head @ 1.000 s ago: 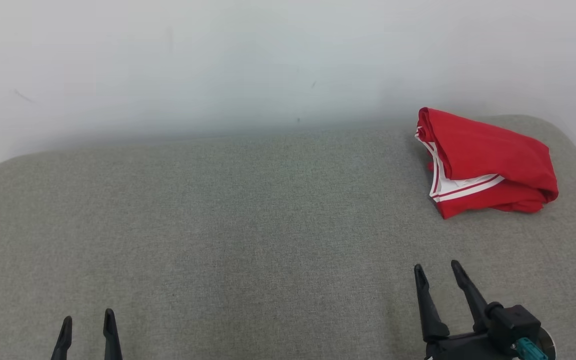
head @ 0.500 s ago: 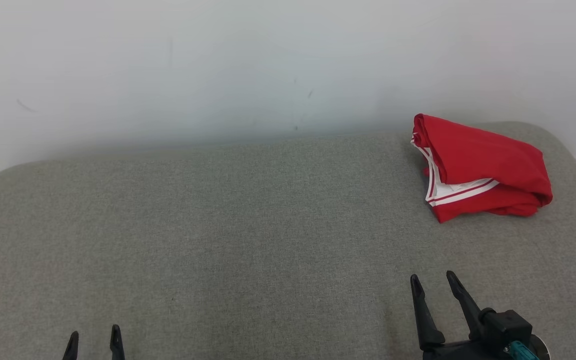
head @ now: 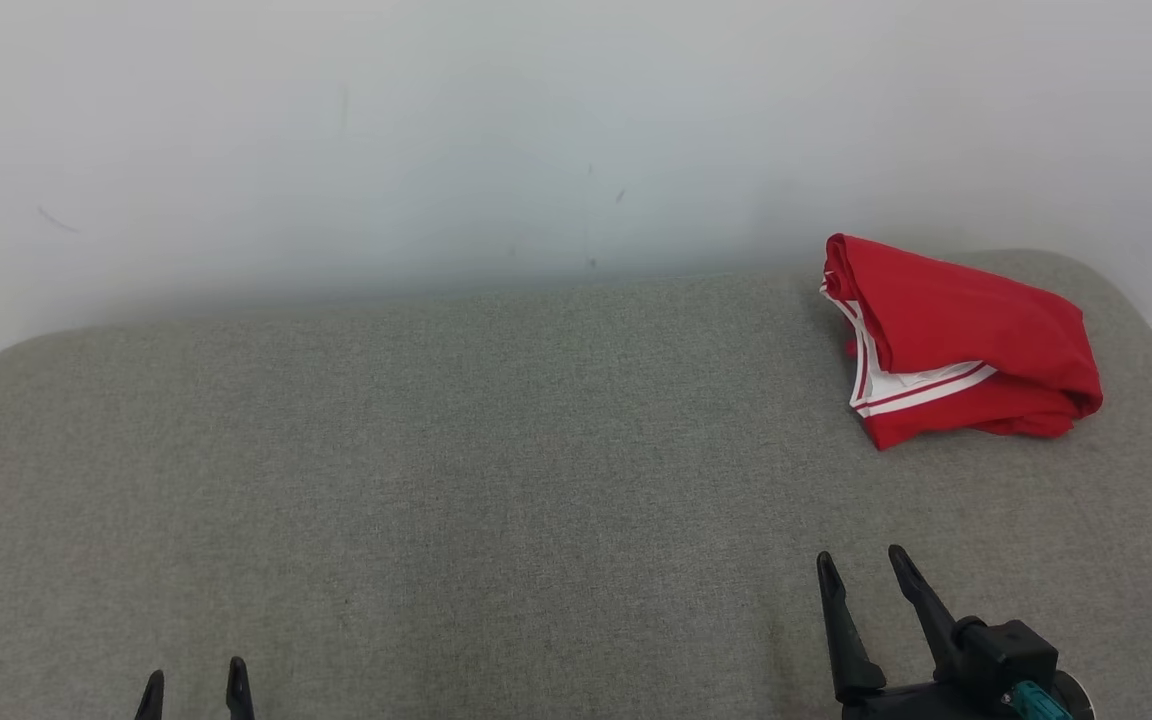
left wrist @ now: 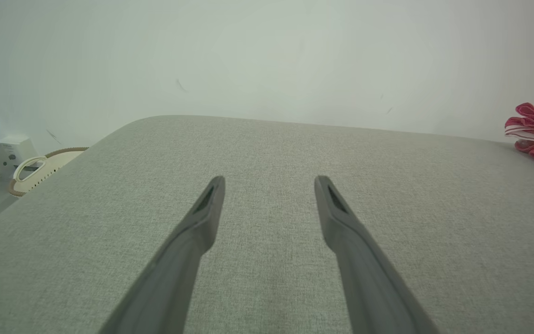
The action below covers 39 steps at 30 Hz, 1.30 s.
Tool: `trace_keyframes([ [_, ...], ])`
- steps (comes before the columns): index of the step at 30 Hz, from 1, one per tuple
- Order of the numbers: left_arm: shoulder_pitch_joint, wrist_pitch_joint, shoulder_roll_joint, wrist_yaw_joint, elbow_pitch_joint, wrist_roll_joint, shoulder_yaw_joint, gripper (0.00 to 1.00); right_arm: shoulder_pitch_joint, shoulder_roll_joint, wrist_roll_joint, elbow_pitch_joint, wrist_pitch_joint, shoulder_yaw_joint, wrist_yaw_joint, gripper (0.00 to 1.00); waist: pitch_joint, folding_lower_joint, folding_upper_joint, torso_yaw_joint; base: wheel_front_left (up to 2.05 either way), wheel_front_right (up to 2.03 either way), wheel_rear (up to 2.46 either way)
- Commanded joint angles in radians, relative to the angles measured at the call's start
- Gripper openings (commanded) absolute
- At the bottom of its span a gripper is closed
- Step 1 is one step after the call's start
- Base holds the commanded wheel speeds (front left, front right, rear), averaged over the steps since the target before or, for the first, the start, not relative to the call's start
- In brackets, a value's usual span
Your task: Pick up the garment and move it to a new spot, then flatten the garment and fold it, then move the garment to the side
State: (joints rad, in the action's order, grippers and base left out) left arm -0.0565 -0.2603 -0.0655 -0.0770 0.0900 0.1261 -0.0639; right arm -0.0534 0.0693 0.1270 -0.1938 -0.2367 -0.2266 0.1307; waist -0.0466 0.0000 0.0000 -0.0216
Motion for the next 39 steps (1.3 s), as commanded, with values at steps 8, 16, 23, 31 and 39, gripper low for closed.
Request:
trace_keyframes([
  [8,0.000,-0.004,-0.009,-0.012,0.009,0.002,0.002,1.00,-0.007,-0.004,-0.007,-0.004,0.003,0.000,0.000,1.00,-0.002,0.0000,0.0000,0.000,0.00,0.00,0.00],
  [16,-0.002,-0.004,-0.009,-0.020,-0.005,0.013,-0.004,1.00,-0.009,-0.002,-0.004,-0.008,0.003,-0.002,0.000,1.00,-0.005,0.0000,0.0000,-0.002,0.00,0.00,0.00],
  [23,-0.015,-0.004,-0.008,-0.018,-0.021,0.018,-0.005,1.00,-0.009,-0.002,-0.003,-0.008,0.002,-0.003,0.000,1.00,-0.007,0.0000,0.0000,-0.003,0.00,0.00,0.00],
  [31,0.008,0.013,0.009,-0.009,0.032,0.092,0.007,0.00,0.012,0.004,0.076,-0.045,0.030,0.027,0.000,0.00,-0.006,0.0000,0.0000,-0.003,0.00,0.00,0.00],
  [39,0.036,0.004,0.010,0.018,0.049,0.274,0.056,0.00,-0.021,0.021,0.259,-0.076,0.106,0.094,0.000,0.00,-0.001,0.0000,0.0000,-0.001,0.00,0.00,0.00],
])
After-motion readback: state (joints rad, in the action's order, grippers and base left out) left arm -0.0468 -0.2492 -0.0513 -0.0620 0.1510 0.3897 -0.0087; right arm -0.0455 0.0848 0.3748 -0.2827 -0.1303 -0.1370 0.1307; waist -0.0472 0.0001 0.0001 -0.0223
